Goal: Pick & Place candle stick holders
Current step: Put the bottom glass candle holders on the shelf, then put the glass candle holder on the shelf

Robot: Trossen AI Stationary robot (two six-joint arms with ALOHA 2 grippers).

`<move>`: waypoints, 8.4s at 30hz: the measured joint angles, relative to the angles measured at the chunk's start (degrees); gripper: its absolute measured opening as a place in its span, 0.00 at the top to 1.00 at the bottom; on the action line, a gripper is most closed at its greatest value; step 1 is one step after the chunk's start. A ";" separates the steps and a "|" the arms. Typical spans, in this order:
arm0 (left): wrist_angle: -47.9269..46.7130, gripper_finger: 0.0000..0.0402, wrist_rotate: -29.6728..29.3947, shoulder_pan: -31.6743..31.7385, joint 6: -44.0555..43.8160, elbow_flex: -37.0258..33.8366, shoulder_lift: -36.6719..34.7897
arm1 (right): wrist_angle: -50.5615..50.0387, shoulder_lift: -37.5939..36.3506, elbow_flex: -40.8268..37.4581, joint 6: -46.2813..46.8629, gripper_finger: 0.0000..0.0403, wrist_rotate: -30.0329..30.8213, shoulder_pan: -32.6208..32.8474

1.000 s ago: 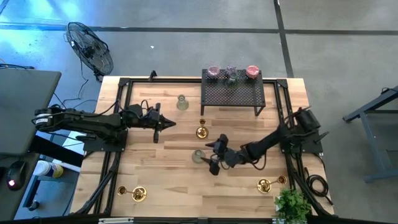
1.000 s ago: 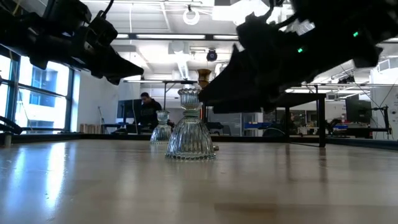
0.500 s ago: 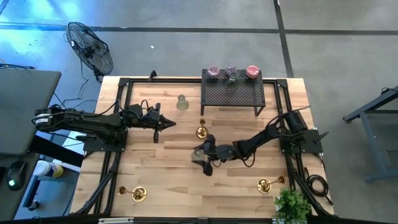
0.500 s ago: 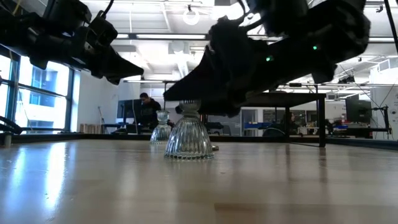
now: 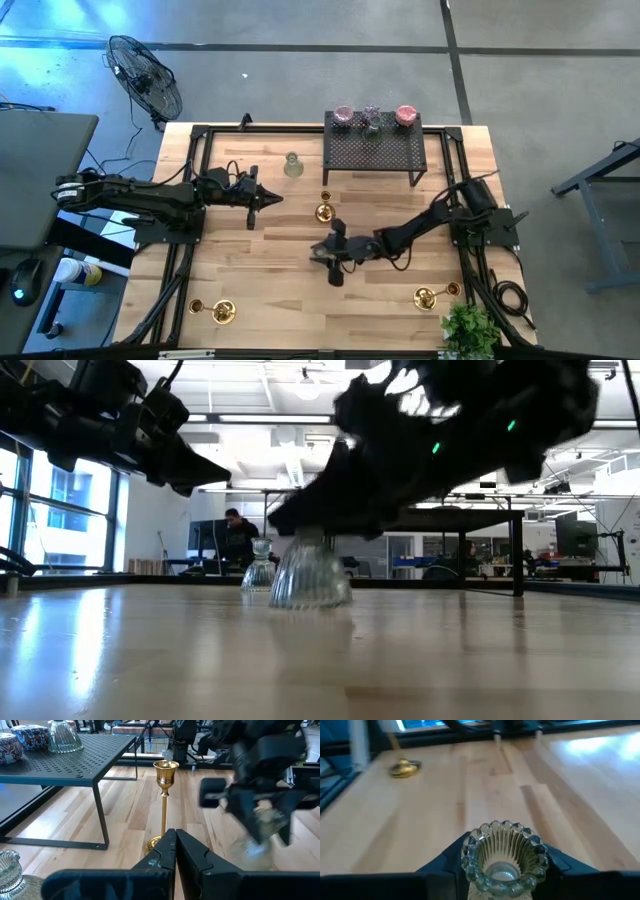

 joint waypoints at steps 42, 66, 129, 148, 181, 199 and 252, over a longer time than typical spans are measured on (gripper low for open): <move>-0.61 0.99 -0.66 -0.02 0.23 0.00 0.00 | -56.30 -63.38 -11.15 -2.75 0.68 1.27 -47.61; -0.61 0.99 -1.18 -0.02 0.24 0.00 0.00 | -44.17 -50.97 -11.06 -5.34 0.68 4.05 -57.31; -0.63 0.99 -1.42 -0.02 0.22 0.02 0.00 | -47.71 -49.27 -11.04 1.30 0.49 8.79 -58.96; -0.63 0.99 -1.42 -0.02 0.20 0.02 0.00 | -53.28 -56.07 -11.04 2.39 0.48 7.12 -58.96; -2.33 0.99 -1.51 -0.01 -0.35 0.02 -0.02 | -55.42 -60.60 -11.04 0.18 0.44 1.99 -58.96; -11.06 0.99 -17.90 5.44 -12.89 1.95 2.65 | -46.78 -81.54 -26.93 2.53 0.96 5.97 -29.29; 19.08 0.38 -26.92 15.39 -11.74 21.38 49.05 | -38.20 -78.74 -27.67 -4.06 1.00 13.79 -17.58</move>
